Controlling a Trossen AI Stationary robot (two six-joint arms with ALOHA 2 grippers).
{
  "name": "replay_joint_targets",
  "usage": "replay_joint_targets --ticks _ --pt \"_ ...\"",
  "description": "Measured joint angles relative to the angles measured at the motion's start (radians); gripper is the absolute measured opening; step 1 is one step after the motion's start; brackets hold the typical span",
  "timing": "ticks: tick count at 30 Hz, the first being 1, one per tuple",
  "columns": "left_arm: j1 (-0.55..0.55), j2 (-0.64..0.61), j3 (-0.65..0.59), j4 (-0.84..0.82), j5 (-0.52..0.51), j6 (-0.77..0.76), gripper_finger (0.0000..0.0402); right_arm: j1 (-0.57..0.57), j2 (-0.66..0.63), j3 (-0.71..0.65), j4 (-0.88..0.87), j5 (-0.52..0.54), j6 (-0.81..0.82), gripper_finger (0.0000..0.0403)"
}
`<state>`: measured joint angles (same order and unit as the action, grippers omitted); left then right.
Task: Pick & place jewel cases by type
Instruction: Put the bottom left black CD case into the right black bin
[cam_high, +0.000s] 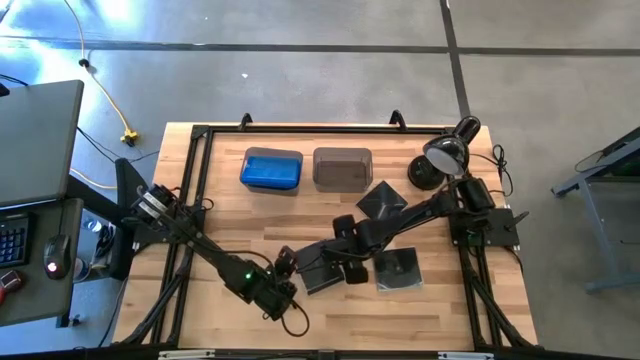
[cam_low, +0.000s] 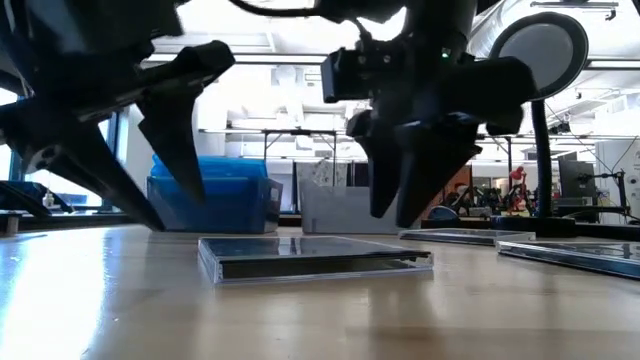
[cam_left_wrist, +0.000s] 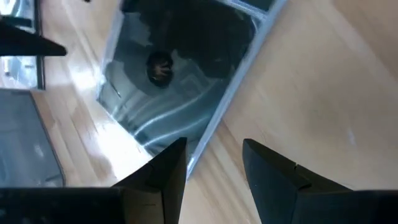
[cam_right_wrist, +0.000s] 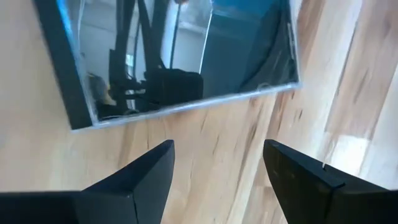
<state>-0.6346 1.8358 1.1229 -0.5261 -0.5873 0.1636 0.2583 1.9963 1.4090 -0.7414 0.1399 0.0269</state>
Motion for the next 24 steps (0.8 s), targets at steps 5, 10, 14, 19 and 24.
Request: replay_joint_targets --ticks 5,10,14,19,24 --pt "0.0 0.058 -0.002 0.036 -0.025 0.124 0.0151 -0.011 0.019 0.0 -0.014 -0.001 0.004 0.0243" --pt "-0.002 0.1 0.003 0.091 -0.09 0.199 0.0151 -0.011 0.033 0.002 -0.002 -0.016 -0.008 0.0243" --pt "0.001 0.11 0.001 0.14 -0.131 0.252 0.0151 -0.023 0.064 0.002 0.006 -0.099 -0.027 0.0243" --pt "0.031 0.11 0.0 0.199 -0.085 0.288 0.0151 -0.031 0.084 0.005 0.021 -0.123 -0.056 0.0243" --pt "0.06 0.11 0.0 0.224 -0.071 0.305 0.0151 -0.035 0.085 0.002 0.05 -0.155 -0.086 0.0243"
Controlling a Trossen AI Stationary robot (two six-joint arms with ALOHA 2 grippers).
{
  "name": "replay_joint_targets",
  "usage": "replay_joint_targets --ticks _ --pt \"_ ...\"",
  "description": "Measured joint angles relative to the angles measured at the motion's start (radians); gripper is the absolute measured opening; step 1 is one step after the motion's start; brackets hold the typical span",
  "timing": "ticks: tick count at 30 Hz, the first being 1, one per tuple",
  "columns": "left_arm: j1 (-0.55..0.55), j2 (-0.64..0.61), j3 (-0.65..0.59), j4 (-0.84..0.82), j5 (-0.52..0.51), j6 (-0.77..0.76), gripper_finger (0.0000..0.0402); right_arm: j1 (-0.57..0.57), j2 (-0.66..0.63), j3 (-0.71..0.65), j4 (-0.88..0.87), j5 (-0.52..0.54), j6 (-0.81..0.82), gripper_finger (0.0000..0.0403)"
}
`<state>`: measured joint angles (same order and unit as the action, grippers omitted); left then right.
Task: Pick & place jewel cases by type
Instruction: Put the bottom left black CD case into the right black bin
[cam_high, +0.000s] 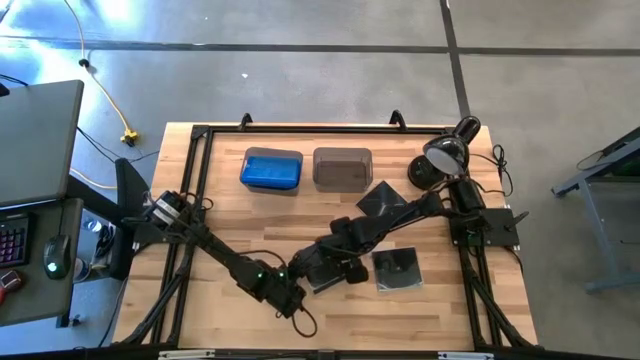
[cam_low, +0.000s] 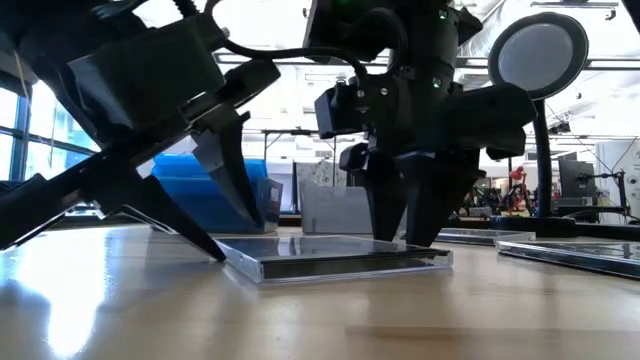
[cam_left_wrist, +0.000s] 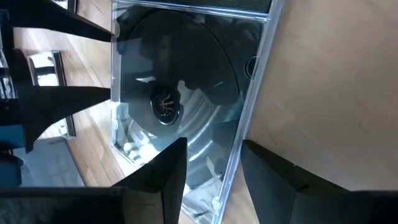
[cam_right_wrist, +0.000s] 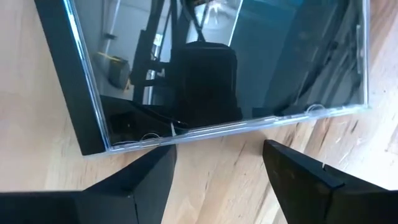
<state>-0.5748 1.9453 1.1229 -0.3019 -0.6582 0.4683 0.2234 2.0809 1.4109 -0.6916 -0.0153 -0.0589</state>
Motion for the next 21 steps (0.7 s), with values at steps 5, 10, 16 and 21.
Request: replay_joint_targets --ticks 5,10,16,21 --pt "0.004 0.002 0.01 -0.001 -0.033 0.01 0.0151 0.005 0.001 0.0 0.0 -0.017 -0.03 0.0232" --pt "-0.004 0.003 0.041 -0.029 -0.028 0.008 0.0151 0.016 0.002 0.0 0.002 0.004 -0.039 0.0216" --pt "-0.022 0.003 0.062 -0.072 -0.052 -0.001 0.0151 0.019 0.003 0.0 0.009 0.006 -0.033 0.0216" --pt "-0.045 0.003 0.072 -0.072 -0.099 0.02 0.0151 0.019 0.003 0.0 0.011 0.006 -0.032 0.0226"
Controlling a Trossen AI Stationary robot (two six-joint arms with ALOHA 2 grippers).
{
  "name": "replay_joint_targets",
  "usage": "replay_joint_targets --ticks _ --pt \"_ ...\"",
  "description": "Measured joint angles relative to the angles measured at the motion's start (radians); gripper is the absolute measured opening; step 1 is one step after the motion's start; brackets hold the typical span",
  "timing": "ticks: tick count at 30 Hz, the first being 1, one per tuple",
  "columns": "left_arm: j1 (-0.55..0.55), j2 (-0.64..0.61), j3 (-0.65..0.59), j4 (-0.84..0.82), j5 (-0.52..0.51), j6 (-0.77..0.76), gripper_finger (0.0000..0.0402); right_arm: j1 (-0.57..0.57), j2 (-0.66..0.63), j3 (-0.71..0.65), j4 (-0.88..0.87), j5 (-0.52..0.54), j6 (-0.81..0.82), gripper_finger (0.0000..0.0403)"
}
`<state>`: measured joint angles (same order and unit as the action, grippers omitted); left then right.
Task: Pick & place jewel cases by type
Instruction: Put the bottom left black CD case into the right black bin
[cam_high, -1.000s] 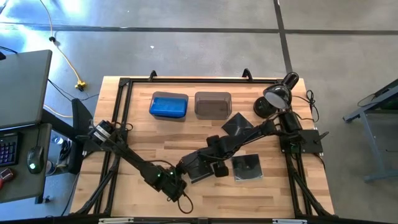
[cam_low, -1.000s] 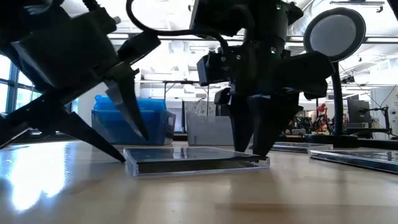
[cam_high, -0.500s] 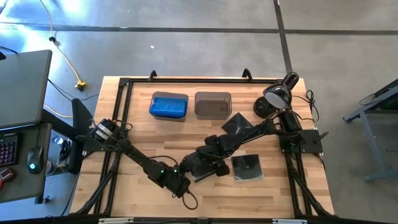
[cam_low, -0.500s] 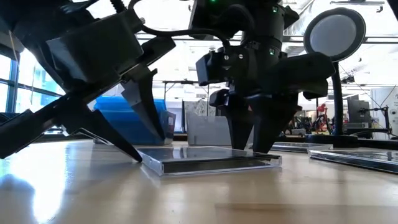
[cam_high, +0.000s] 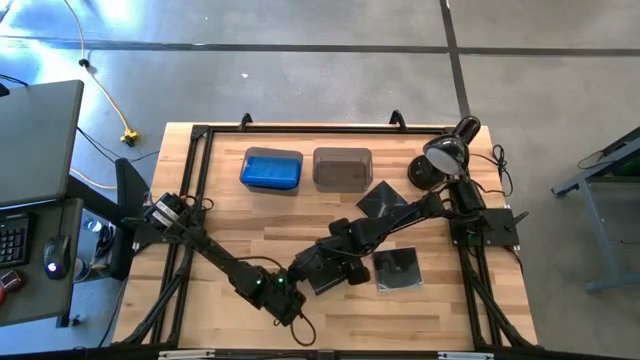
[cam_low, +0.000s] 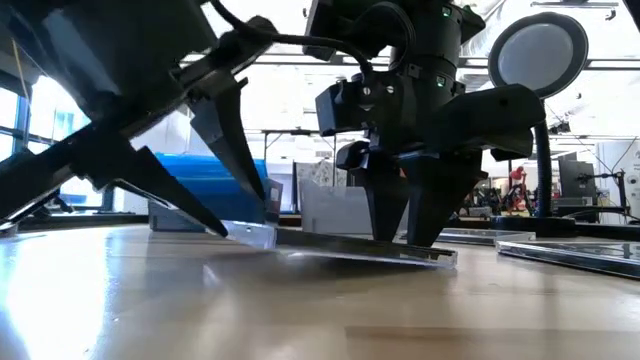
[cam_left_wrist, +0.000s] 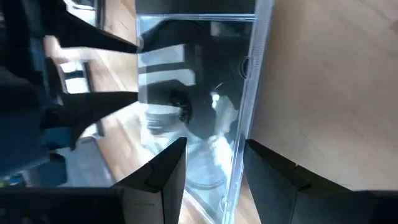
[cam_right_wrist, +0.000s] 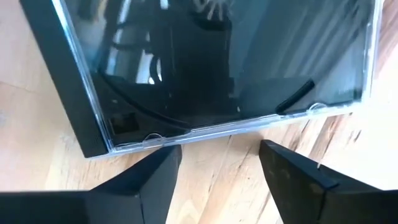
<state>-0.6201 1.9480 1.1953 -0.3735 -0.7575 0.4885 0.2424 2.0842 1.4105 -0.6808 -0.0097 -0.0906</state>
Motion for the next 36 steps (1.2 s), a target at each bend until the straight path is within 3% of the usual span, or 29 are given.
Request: replay_joint_targets --ticks 9,36 --pt "-0.017 -0.004 0.09 -0.029 -0.052 0.027 0.0151 0.0 0.0 0.0 0.0 0.0 -0.002 0.0228" --pt "-0.016 -0.002 0.125 -0.038 -0.143 0.03 0.0151 -0.001 0.0 -0.001 0.011 -0.052 -0.026 0.0228"
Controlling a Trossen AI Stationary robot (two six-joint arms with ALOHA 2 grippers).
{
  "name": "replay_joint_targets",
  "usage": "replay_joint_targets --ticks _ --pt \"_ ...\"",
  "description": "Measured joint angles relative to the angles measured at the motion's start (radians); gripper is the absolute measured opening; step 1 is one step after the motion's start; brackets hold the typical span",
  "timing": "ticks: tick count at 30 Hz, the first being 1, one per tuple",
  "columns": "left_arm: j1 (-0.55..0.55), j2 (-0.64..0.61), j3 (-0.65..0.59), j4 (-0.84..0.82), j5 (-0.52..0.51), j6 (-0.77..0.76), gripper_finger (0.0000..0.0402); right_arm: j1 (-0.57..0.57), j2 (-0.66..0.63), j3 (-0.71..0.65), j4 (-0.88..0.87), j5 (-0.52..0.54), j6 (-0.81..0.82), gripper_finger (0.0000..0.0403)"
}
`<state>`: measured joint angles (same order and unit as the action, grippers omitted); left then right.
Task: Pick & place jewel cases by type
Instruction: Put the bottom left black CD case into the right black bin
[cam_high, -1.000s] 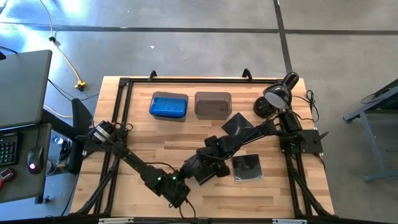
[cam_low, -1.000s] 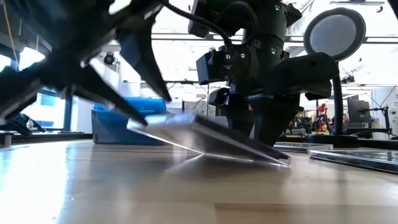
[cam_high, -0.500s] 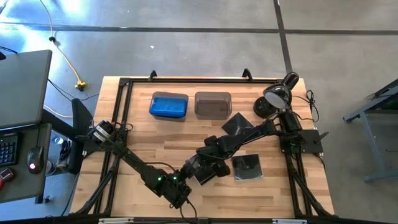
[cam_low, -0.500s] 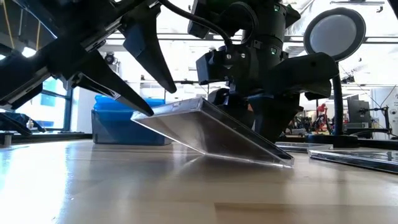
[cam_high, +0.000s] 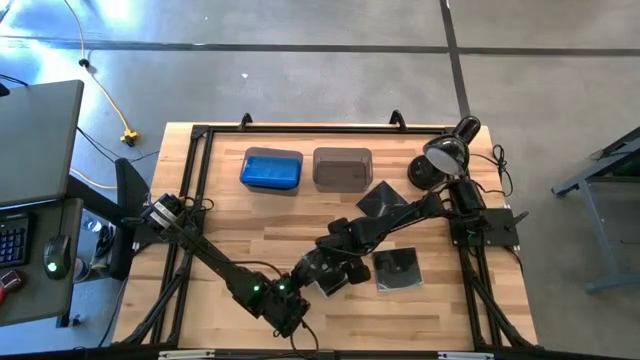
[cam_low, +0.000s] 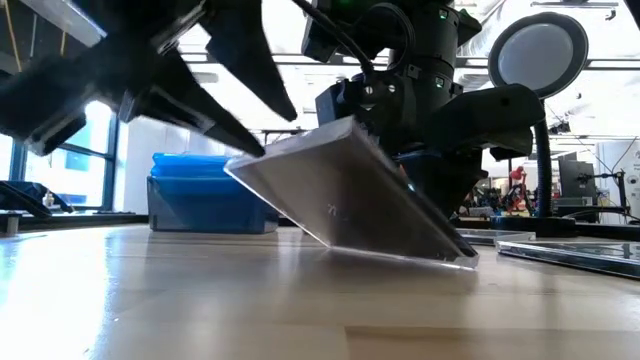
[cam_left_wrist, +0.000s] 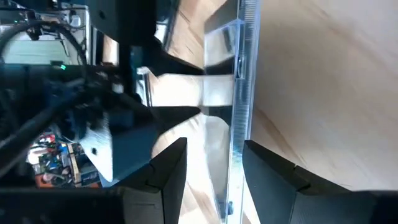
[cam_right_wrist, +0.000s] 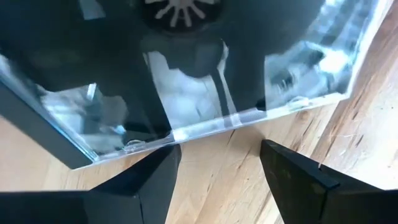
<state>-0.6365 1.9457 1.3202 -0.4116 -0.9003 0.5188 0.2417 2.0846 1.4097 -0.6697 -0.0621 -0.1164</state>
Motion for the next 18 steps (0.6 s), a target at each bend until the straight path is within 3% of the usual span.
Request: replay_joint_targets --ticks 18 --pt "0.01 0.0 0.056 -0.004 0.007 -0.009 0.0149 0.0 0.0 0.0 0.001 -0.022 0.014 0.0227"
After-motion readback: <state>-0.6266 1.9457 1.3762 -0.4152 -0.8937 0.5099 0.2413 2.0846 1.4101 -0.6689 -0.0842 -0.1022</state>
